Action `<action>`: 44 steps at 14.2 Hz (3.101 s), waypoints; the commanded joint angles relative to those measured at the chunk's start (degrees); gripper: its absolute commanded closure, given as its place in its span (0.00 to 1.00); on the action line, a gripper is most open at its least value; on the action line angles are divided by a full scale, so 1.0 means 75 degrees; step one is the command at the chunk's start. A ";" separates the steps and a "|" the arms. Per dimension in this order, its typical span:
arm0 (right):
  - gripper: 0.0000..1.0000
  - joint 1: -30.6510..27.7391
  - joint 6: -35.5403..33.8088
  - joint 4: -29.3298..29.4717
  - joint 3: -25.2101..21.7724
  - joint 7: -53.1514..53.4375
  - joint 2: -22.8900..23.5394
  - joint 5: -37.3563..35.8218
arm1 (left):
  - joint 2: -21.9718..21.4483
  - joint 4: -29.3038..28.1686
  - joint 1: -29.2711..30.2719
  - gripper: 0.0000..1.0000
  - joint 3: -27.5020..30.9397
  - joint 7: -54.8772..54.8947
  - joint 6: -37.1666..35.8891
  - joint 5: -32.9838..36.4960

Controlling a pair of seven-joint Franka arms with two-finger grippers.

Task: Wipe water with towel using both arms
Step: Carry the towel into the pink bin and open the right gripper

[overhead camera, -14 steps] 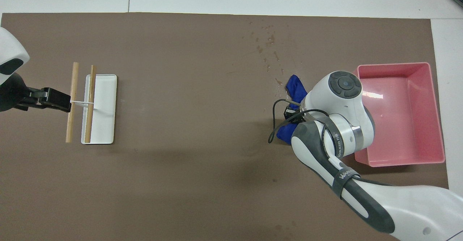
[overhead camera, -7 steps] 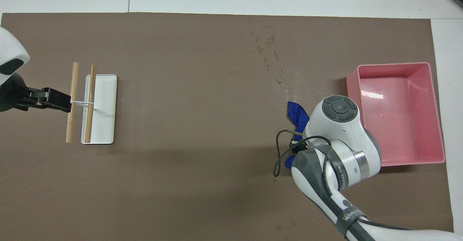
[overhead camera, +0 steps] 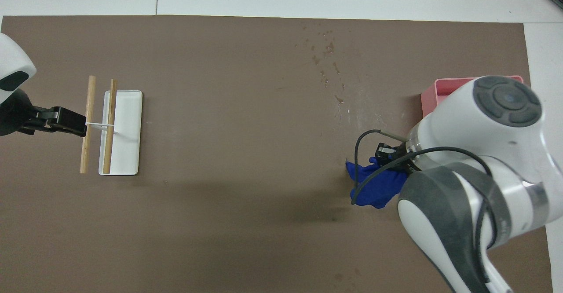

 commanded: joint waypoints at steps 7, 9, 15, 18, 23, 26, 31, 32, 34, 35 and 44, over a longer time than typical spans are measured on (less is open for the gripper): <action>1.00 -0.2655 0.0254 0.0949 -0.0032 -0.3812 0.0169 -0.0323 | -0.0206 -0.0220 -0.0109 0.00 0.0104 0.0039 0.0067 0.0085; 1.00 -0.3265 0.0360 0.0585 -0.0032 -0.4764 0.0157 -0.0323 | -0.0194 -0.0232 -0.0109 0.00 0.0104 0.0039 0.0067 0.0085; 1.00 -0.3643 0.1274 -0.1652 -0.0032 -0.5353 -0.0278 -0.0335 | -0.0206 -0.0220 -0.0097 0.00 0.0139 0.0051 0.0113 0.0073; 1.00 -0.3678 0.1579 -0.2122 -0.0021 -0.5389 -0.0195 -0.0334 | -0.0183 -0.0255 -0.0132 0.00 0.0128 0.0051 0.0592 0.0061; 0.00 -0.3643 0.1498 -0.2113 -0.0021 -0.5435 -0.0206 -0.0335 | -0.0182 -0.0279 -0.0167 0.00 0.0116 0.0051 0.0852 0.0038; 0.00 -0.3561 0.1054 -0.1377 0.0096 -0.5412 -0.0289 -0.0416 | -0.0171 -0.0267 -0.0144 0.00 0.0116 0.0051 0.0876 -0.0160; 0.00 -0.2824 0.0327 0.0532 0.0097 -0.5354 -0.0171 -0.0556 | -0.0183 -0.0279 -0.0109 0.00 0.0151 0.0027 0.0677 -0.0360; 0.00 -0.2707 0.0267 0.0850 0.0097 -0.5354 -0.0137 -0.0638 | -0.0183 -0.0279 -0.0132 0.00 0.0151 0.0027 0.0676 -0.0360; 0.00 -0.2437 0.0290 0.1261 0.0108 -0.5190 -0.0078 -0.0662 | -0.0183 -0.0279 -0.0156 0.00 0.0151 0.0039 0.0688 -0.0360; 0.00 -0.2378 0.0093 0.1565 0.0108 -0.5178 -0.0066 -0.0674 | -0.0183 -0.0279 -0.0156 0.00 0.0151 0.0039 0.0688 -0.0360; 0.00 -0.1522 -0.1104 0.2646 0.0143 -0.4357 0.0251 -0.0674 | -0.0183 -0.0267 -0.0179 0.00 0.0163 0.0063 0.0688 -0.0349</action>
